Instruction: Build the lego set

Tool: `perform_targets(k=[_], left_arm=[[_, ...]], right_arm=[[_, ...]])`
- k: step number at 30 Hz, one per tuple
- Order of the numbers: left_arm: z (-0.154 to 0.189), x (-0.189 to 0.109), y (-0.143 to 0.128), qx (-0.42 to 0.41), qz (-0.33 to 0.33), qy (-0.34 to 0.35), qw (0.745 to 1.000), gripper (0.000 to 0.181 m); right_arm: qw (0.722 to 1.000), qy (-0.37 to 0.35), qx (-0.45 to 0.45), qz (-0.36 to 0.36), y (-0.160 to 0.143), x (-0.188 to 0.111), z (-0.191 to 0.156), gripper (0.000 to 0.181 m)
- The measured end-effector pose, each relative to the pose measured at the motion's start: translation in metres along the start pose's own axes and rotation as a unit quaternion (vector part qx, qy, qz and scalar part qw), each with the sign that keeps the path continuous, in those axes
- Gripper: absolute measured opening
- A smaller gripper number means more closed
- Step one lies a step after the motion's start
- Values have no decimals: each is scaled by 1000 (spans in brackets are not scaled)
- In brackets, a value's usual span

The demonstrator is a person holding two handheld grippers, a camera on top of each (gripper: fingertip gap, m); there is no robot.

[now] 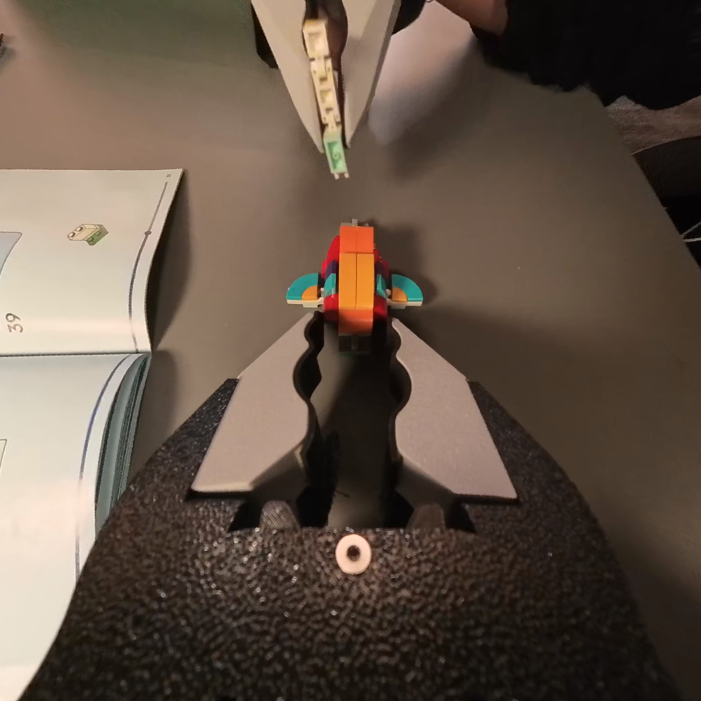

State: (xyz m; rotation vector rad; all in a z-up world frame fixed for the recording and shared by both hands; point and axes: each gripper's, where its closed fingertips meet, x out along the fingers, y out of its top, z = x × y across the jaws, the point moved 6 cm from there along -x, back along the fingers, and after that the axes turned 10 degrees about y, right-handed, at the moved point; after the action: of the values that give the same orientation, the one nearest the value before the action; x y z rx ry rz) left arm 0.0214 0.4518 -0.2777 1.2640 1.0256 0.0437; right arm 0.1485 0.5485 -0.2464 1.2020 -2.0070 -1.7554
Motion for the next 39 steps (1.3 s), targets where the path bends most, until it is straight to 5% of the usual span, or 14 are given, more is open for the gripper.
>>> perform_targets(k=[1,9,14,28,39], left_arm=[[0,0,0,-2,0,-1,1000,30],[0,-3,0,-14,5,-18,1000,39],[-6,-16,12,-57,88,-30,994,58],[4,10,14,-5,22,8,1000,32],[-4,0,17,-46,61,2,997,30]], right_arm=[[1000,-3,6,-5,-2,2,1,6],[1000,-7,23,-1,-3,2,5,6],[1000,-8,21,0,-2,2,5,6],[1000,1,0,-13,-1,10,0,7],[1000,12,-7,20,6,8,-2,6]])
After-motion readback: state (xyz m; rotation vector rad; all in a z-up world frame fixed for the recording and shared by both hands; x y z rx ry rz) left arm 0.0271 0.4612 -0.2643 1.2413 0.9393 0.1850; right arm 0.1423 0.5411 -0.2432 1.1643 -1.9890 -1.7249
